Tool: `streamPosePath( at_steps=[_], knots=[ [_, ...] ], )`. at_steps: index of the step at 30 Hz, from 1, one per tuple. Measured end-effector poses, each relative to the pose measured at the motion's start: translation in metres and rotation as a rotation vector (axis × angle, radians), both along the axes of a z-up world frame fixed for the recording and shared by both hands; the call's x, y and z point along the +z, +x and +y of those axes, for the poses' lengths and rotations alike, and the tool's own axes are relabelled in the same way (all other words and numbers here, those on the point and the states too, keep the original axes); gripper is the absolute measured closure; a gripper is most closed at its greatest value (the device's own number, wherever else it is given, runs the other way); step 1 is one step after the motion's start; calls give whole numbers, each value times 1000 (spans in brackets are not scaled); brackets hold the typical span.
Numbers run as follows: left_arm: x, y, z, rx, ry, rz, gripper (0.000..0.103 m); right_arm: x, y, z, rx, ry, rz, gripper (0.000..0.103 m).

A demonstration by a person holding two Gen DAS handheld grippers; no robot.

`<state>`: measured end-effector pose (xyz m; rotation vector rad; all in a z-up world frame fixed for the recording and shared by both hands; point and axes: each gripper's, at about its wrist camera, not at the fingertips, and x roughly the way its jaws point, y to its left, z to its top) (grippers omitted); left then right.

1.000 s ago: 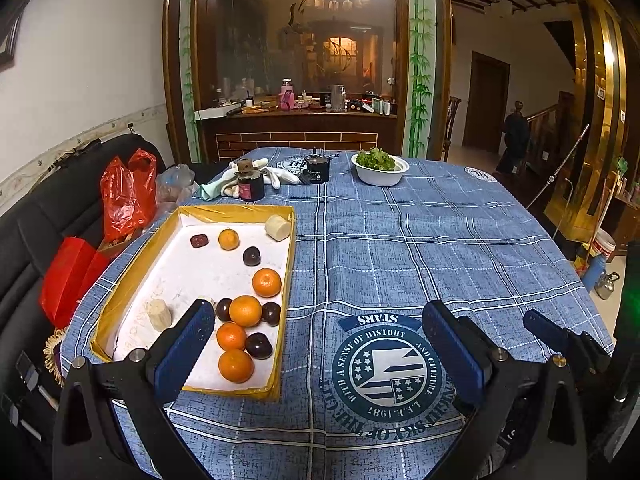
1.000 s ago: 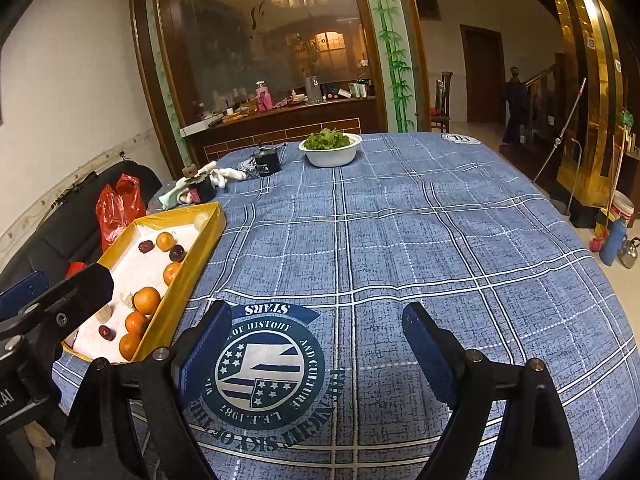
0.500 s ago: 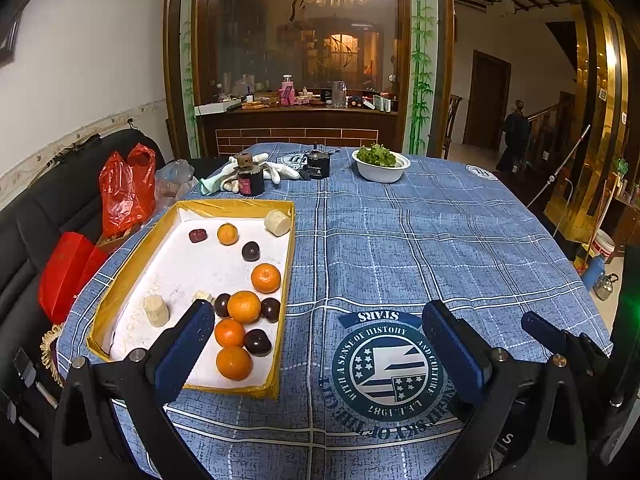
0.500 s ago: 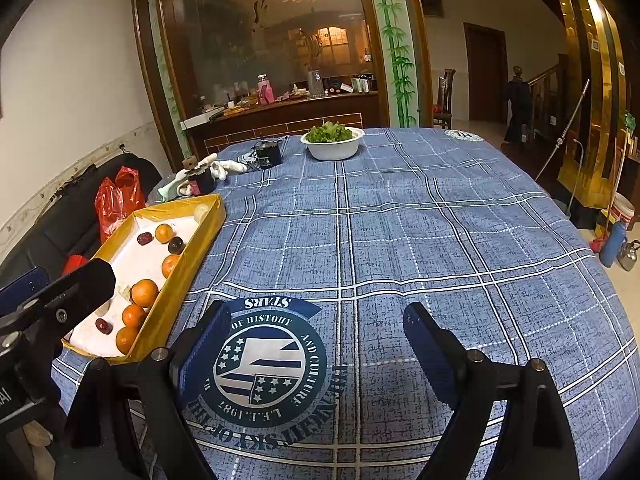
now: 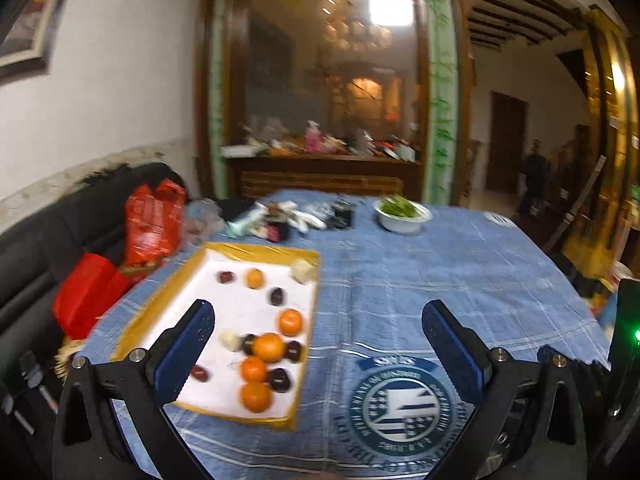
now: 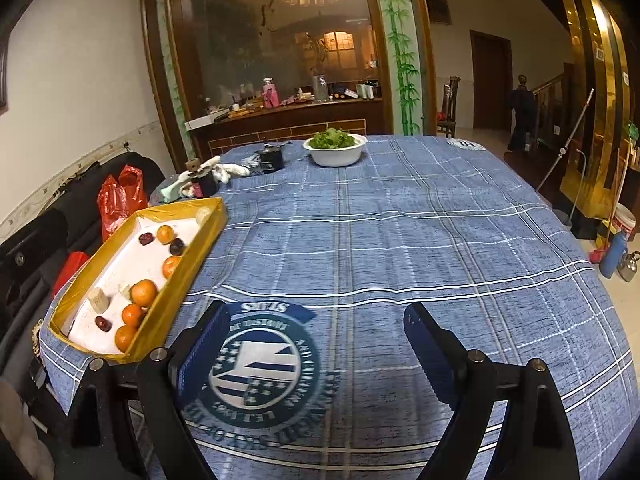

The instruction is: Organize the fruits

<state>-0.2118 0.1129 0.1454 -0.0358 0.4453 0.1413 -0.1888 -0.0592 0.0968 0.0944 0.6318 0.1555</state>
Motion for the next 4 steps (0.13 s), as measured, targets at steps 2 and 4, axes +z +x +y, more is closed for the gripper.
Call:
streamPosePath(
  at_steps=[2,4],
  knots=[
    [-3,16,-7,-41,5,49,0,0,5,-14,-37,-7,15,11],
    [-6,30,-12,-30,14,90,0,0,12,-30,-66,1,41,11]
  ],
)
